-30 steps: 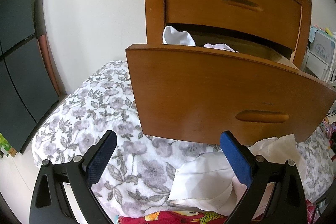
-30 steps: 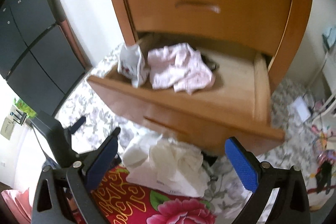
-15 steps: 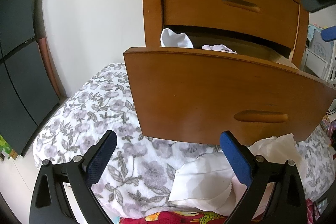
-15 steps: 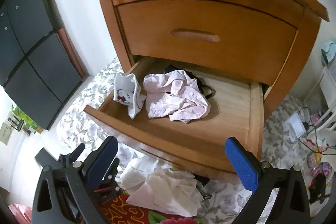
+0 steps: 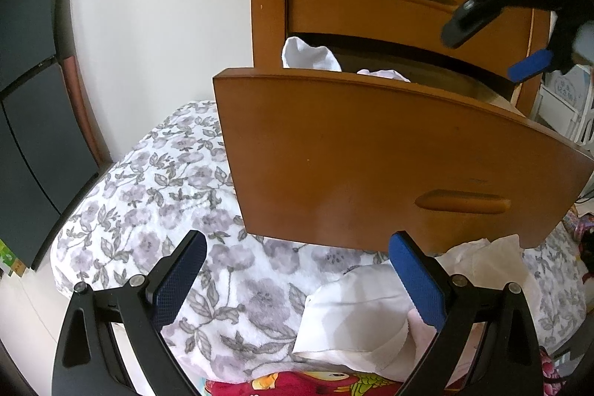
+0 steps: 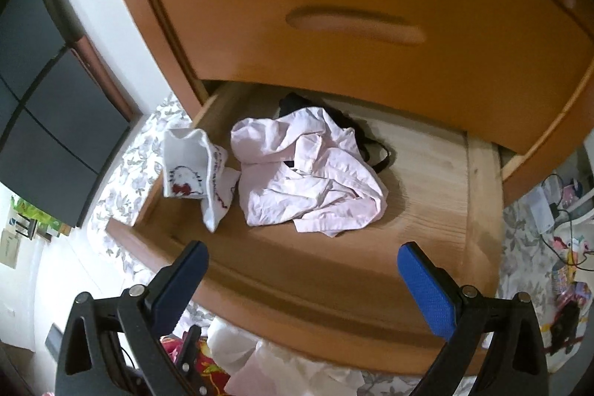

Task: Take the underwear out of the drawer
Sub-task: 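Move the right tool into the drawer toward the pink shirt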

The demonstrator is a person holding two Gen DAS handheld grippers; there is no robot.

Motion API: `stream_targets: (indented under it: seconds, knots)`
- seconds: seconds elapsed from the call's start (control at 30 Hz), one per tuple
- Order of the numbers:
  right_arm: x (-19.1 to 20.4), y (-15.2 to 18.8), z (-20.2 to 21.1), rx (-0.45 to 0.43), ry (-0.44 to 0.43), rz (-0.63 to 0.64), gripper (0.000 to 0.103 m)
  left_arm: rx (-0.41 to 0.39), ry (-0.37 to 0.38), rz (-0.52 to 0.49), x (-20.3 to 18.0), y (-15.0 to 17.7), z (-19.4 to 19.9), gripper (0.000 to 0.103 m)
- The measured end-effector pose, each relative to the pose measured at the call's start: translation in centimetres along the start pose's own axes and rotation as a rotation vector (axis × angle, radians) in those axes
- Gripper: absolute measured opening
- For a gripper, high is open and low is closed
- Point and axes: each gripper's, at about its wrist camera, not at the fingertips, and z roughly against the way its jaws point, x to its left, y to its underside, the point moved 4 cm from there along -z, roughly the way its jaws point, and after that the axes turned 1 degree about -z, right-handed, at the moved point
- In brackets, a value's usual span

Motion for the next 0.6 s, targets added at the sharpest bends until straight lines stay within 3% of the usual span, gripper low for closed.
stream_targets:
  seconds: [0.3, 0.6]
  knots:
    - [0.2, -2.3, -4.1, 0.074, 0.022, -0.009, 0.095, 0.041, 0.022, 0.017, 0.2, 0.2, -0.8, 0.099]
    - [-3.3, -3.4, -8.8, 0.193, 0.063, -0.165, 0.085, 0.072, 0.053, 0.04, 0.5, 0.2, -1.5, 0.099]
